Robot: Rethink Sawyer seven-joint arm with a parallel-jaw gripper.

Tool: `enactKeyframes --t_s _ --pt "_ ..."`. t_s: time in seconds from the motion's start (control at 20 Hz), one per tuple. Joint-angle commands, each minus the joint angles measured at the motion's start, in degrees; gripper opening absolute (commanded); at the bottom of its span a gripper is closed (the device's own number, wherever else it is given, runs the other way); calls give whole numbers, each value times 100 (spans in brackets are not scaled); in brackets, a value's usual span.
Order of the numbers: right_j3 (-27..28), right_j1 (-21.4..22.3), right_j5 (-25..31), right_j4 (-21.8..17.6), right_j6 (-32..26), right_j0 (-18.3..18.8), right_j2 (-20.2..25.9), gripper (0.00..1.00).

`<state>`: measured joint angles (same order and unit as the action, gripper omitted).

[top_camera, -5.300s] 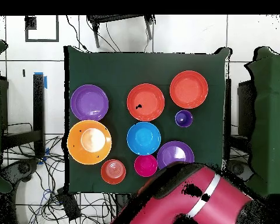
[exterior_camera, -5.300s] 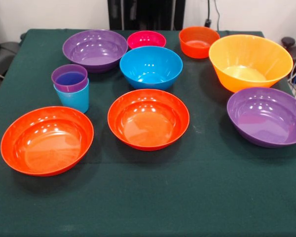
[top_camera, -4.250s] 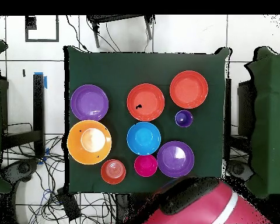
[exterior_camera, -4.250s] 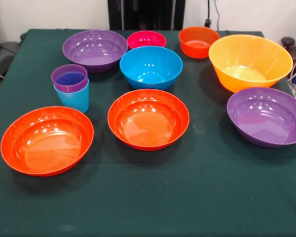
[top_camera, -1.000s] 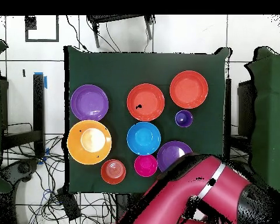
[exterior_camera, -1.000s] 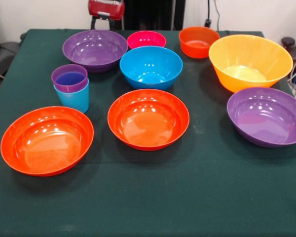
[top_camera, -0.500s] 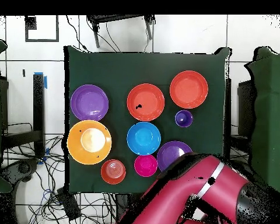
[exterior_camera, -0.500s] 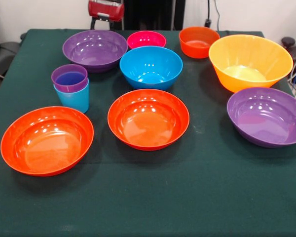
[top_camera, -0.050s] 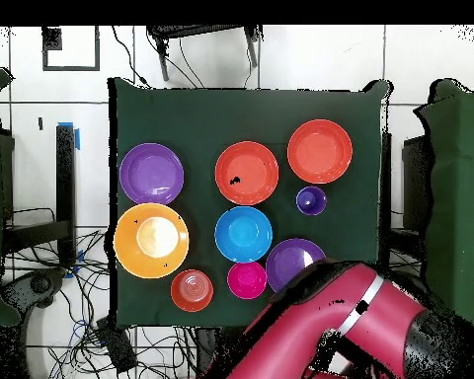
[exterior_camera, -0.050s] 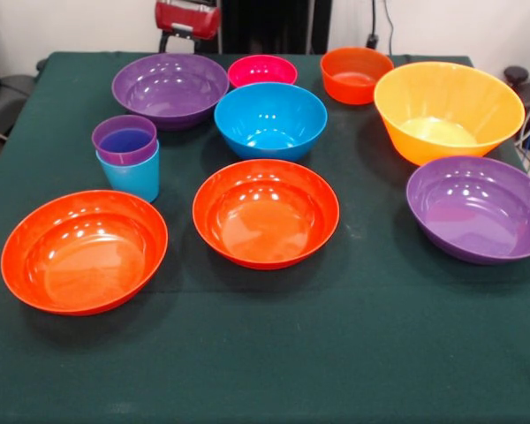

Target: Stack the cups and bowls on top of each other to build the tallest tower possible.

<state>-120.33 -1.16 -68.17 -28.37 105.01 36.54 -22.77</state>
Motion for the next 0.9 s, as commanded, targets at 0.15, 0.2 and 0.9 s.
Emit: enactKeyframes --t_s 0.15,0.2,0.9 --pt "-830 -1178 1255 -418 1352 85 518 100" --pt "-846 -1196 1226 -390 1356 86 519 100" --pt "-1009 -1397 748 -93 1596 -121 480 100"
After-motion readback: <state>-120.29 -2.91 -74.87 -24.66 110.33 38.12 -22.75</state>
